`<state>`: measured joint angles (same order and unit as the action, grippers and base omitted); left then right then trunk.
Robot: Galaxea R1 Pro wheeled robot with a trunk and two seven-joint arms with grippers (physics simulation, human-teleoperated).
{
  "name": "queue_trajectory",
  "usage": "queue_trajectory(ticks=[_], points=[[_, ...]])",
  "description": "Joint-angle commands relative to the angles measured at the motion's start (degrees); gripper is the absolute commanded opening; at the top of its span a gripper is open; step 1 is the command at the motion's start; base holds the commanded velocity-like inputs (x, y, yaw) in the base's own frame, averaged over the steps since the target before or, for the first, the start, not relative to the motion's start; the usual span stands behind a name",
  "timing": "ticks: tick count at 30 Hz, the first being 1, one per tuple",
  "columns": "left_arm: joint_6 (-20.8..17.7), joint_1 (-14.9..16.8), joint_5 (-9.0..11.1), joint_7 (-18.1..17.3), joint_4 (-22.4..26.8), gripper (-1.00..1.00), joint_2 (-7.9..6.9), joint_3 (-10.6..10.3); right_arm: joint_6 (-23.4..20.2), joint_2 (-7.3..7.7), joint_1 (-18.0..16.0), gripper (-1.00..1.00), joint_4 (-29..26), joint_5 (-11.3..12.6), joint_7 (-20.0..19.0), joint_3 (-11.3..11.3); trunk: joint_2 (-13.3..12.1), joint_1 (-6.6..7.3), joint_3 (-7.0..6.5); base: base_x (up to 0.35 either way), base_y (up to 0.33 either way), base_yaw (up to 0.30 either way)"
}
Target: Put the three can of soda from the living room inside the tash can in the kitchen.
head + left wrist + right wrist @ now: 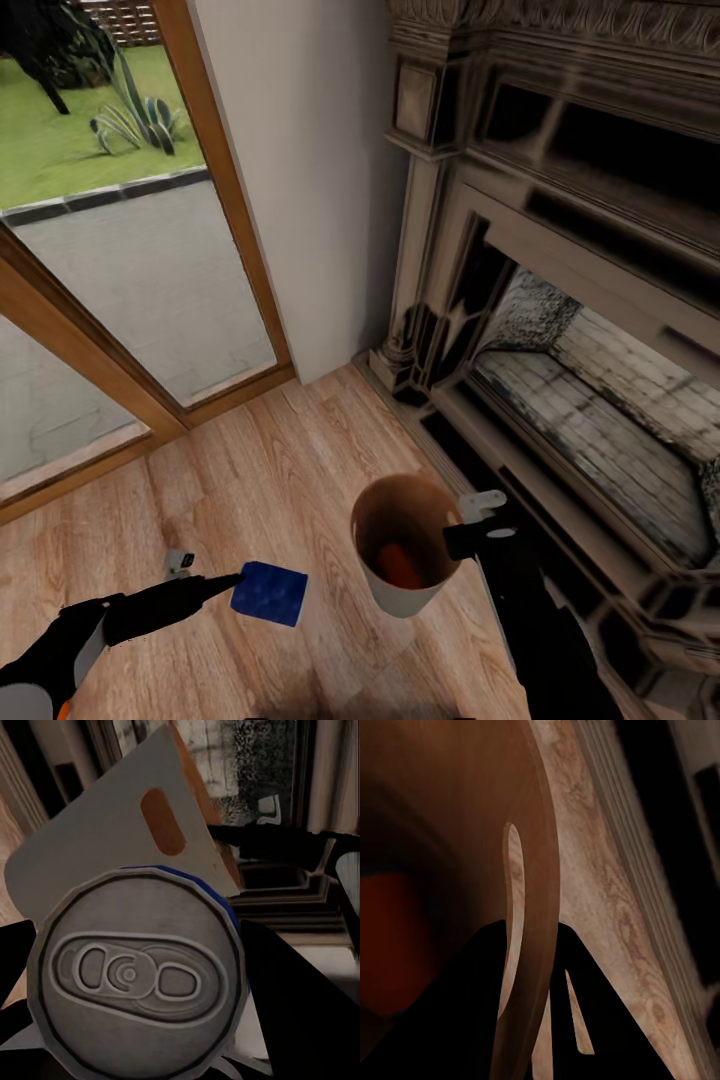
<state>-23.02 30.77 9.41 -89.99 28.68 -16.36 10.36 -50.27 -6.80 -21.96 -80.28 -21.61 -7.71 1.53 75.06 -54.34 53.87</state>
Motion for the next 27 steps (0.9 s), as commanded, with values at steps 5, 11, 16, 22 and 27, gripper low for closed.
queue_trajectory(ticks=[5,11,16,22,27], points=[[-1.9,0.0,0.0,0.0,2.6,-1.00,0.34,-0.1,1.1,-0.08,0.0,-1.00,1.1,1.0,-0.1,0.1,0.0,0.00,0.00,0.000,0.000,0.000],[-2.2,0.0,0.0,0.0,2.9,-1.00,0.44,-0.1,3.9,-0.18,0.0,-1.00,4.6,1.0,0.0,0.1,0.0,0.00,0.00,0.000,0.000,0.000],[-2.2,0.0,0.0,0.0,3.0,-1.00,0.42,-0.1,6.7,-0.29,0.0,-1.00,7.6,1.1,0.0,0.1,0.0,0.00,0.00,0.000,0.000,0.000],[-2.2,0.0,0.1,0.0,3.0,-1.00,0.43,-0.1,10.2,-0.31,0.0,-1.00,11.4,1.3,0.0,0.2,0.0,0.00,0.00,0.000,0.000,0.000],[-2.2,0.0,0.8,0.0,3.0,-1.00,0.32,-0.1,13.5,-0.32,0.0,-1.00,15.3,1.2,0.0,0.1,0.0,0.00,0.00,0.000,0.000,0.000]])
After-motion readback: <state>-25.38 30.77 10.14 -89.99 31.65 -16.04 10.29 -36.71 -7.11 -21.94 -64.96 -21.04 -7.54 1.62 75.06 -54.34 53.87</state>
